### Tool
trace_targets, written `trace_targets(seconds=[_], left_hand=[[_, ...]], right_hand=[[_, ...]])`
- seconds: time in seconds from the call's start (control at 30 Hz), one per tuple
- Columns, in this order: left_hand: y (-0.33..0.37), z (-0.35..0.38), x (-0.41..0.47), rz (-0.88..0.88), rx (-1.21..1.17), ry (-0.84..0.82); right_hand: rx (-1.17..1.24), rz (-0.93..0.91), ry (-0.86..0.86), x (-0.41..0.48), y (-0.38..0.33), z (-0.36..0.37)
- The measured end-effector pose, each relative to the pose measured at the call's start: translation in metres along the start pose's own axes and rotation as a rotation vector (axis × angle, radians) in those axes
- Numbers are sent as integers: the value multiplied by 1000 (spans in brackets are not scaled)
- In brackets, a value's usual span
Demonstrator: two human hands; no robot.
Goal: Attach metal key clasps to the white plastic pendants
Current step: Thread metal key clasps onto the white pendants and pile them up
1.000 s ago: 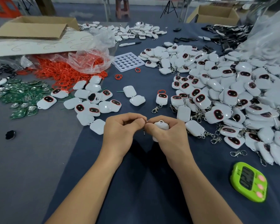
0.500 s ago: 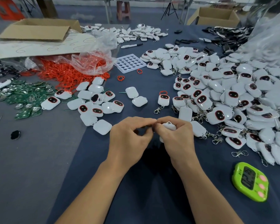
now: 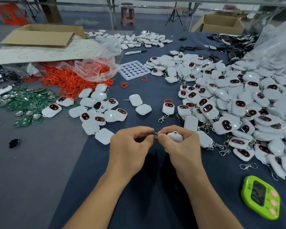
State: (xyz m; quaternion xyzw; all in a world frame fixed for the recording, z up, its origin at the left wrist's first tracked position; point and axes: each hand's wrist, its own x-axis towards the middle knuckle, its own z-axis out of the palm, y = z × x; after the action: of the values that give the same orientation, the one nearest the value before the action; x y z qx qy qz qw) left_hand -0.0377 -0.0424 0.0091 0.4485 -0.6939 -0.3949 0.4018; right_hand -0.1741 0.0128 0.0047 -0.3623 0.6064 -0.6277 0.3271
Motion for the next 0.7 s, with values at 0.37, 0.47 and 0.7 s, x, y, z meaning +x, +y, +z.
trace_targets(seconds=[0.37, 0.47, 0.7], left_hand=[[2, 0, 1, -89, -82, -68], [3, 0, 1, -128, -99, -79], [5, -2, 1, -188, -176, -136]], right_hand=[[-34, 4, -30, -1, -3, -1], [-40, 13, -43, -2, -4, -1], [18, 54, -73, 0, -5, -3]])
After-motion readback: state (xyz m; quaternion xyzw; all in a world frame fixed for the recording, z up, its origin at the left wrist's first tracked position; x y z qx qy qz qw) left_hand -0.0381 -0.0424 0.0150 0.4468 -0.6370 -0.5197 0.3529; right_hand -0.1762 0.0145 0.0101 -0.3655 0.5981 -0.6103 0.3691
